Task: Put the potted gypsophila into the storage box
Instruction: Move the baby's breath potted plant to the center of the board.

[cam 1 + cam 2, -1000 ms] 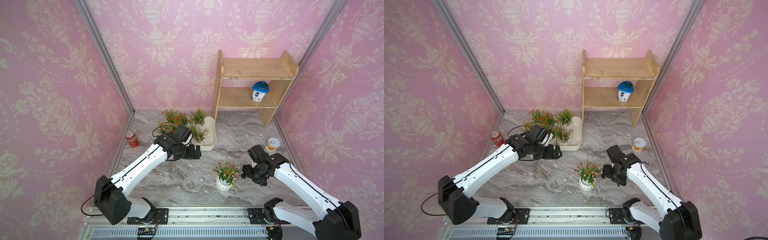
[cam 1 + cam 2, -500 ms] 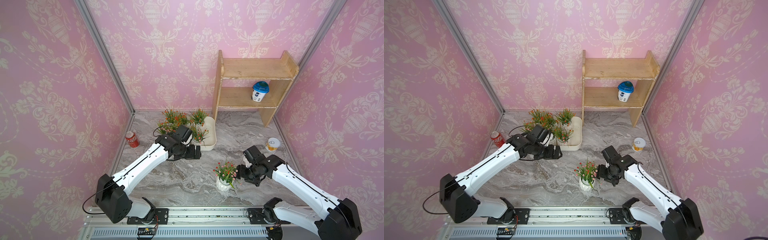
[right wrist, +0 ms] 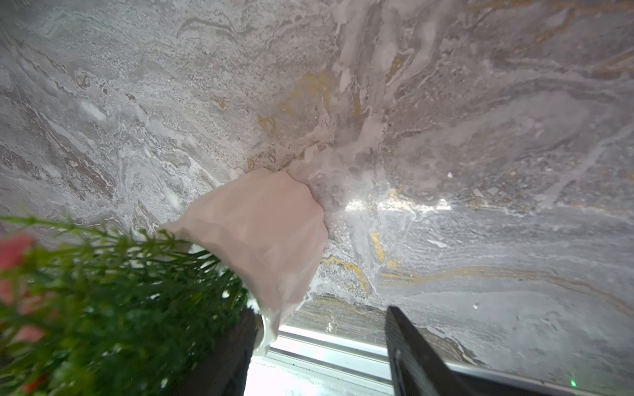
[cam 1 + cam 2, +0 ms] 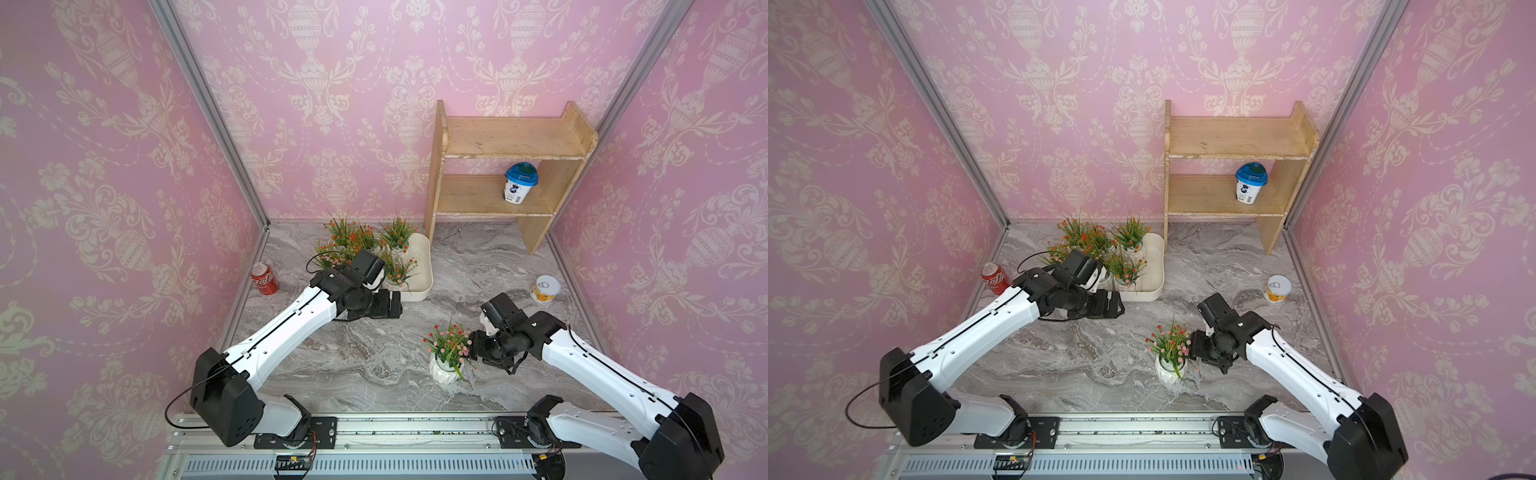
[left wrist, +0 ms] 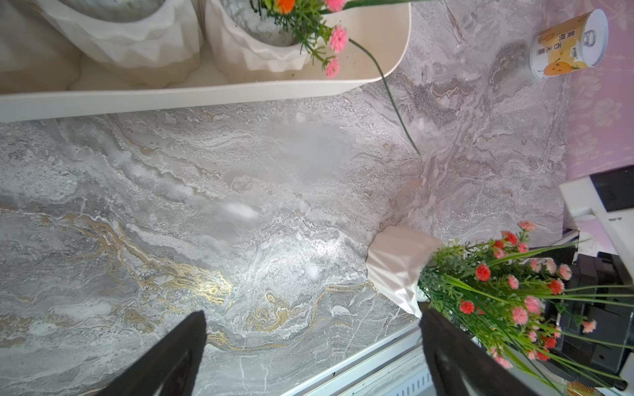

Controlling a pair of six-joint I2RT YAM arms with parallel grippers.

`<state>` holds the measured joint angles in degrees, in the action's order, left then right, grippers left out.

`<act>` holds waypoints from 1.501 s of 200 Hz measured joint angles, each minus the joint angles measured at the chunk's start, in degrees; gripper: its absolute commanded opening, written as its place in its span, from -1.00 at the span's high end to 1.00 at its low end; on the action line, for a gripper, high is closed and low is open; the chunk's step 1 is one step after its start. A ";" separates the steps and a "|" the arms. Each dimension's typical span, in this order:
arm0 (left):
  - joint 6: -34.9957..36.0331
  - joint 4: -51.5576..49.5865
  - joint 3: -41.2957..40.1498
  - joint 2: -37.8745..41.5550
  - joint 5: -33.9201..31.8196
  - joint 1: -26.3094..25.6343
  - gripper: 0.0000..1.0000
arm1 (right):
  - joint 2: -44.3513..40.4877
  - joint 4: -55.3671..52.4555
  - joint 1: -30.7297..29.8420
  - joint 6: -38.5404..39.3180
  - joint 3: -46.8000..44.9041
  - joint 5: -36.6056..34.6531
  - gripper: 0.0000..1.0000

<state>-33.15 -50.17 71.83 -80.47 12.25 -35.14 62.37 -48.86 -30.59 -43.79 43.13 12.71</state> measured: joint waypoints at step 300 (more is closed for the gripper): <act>0.90 -2.75 -0.13 3.45 -1.60 4.11 -0.98 | -11.58 -11.08 0.61 -13.29 1.27 -10.43 -0.68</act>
<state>-32.25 -52.93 71.70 -77.01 10.66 -31.03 50.78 -59.94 -29.98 -57.08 44.40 2.28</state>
